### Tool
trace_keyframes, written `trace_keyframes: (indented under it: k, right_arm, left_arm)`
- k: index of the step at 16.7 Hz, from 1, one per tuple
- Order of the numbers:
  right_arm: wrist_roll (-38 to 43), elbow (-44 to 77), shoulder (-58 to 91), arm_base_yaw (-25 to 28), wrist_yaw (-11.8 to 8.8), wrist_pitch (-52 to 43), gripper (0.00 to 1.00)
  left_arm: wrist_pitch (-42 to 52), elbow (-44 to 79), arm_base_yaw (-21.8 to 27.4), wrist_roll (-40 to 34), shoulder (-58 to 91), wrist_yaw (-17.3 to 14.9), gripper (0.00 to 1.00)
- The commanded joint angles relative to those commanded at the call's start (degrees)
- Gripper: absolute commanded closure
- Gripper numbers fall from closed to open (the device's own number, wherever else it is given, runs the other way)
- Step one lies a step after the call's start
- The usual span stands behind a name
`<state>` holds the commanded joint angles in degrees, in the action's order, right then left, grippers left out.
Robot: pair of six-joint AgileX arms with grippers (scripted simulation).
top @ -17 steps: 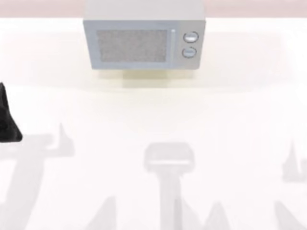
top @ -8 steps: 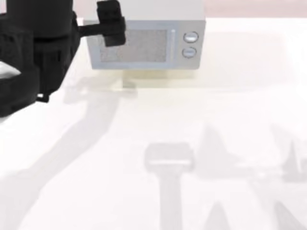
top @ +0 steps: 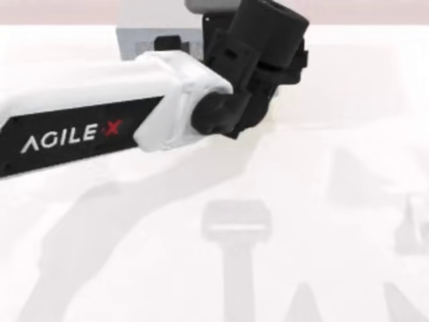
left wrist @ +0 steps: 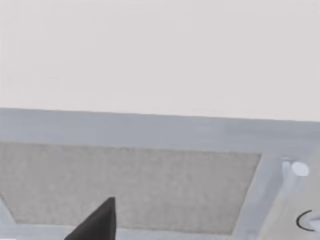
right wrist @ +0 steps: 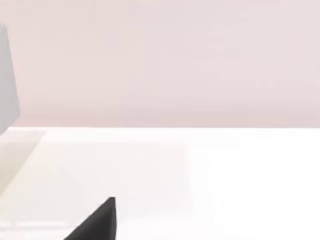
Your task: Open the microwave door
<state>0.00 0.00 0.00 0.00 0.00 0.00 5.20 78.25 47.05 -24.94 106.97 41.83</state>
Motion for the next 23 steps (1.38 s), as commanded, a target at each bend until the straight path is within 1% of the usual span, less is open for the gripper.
trace_keyframes:
  k: [3, 8, 10, 15, 16, 20, 23]
  right_arm:
    - [0.0, 0.0, 0.0, 0.0, 0.0, 0.0, 0.0]
    - [0.0, 0.0, 0.0, 0.0, 0.0, 0.0, 0.0]
    - [0.0, 0.0, 0.0, 0.0, 0.0, 0.0, 0.0]
    - [0.0, 0.0, 0.0, 0.0, 0.0, 0.0, 0.0]
    - [0.0, 0.0, 0.0, 0.0, 0.0, 0.0, 0.0]
    - [0.0, 0.0, 0.0, 0.0, 0.0, 0.0, 0.0]
    - [0.0, 0.0, 0.0, 0.0, 0.0, 0.0, 0.0]
  left_arm:
    - [0.46, 2.11, 1.42, -0.62, 2.99, 1.26, 0.0]
    - [0.3, 2.07, 1.08, -0.45, 3.04, 1.03, 0.0]
    - [-0.82, 4.06, 0.03, 0.51, 5.26, 0.07, 0.0]
    - [-4.99, 11.24, -4.72, 3.96, 14.78, -4.03, 0.0]
    - [-5.39, 11.86, -5.21, 4.3, 15.47, -4.46, 0.0]
    - [-5.46, 11.97, -5.3, 4.37, 15.59, -4.54, 0.0]
    - [-5.46, 11.97, -5.3, 4.37, 15.59, -4.54, 0.23]
